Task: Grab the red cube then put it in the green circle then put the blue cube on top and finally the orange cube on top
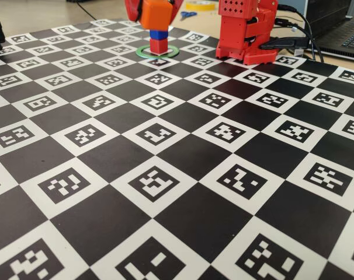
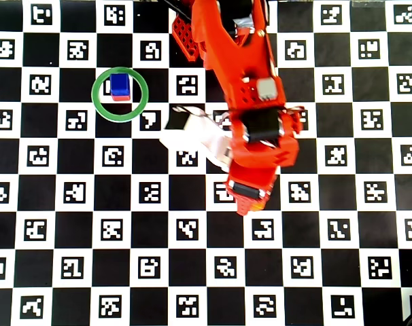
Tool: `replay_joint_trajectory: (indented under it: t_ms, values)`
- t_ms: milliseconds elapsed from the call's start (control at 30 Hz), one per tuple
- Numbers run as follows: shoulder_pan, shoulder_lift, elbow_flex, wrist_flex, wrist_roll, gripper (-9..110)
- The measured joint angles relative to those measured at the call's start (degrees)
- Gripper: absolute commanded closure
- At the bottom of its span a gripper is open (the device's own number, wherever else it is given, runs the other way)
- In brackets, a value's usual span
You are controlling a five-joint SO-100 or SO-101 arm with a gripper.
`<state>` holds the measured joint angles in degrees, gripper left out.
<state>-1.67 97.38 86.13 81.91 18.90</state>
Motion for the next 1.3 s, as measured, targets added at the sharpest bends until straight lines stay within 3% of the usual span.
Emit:
replay_joint_trajectory:
  t_ms: [600, 1000, 1300]
  values:
    - [25.0, 24.3, 22.9, 1.8, -43.5, 97]
    - [41.2, 27.4, 28.5, -1.4, -65.6, 97]
    - [51.9, 27.4, 29.7, -2.8, -76.6, 98]
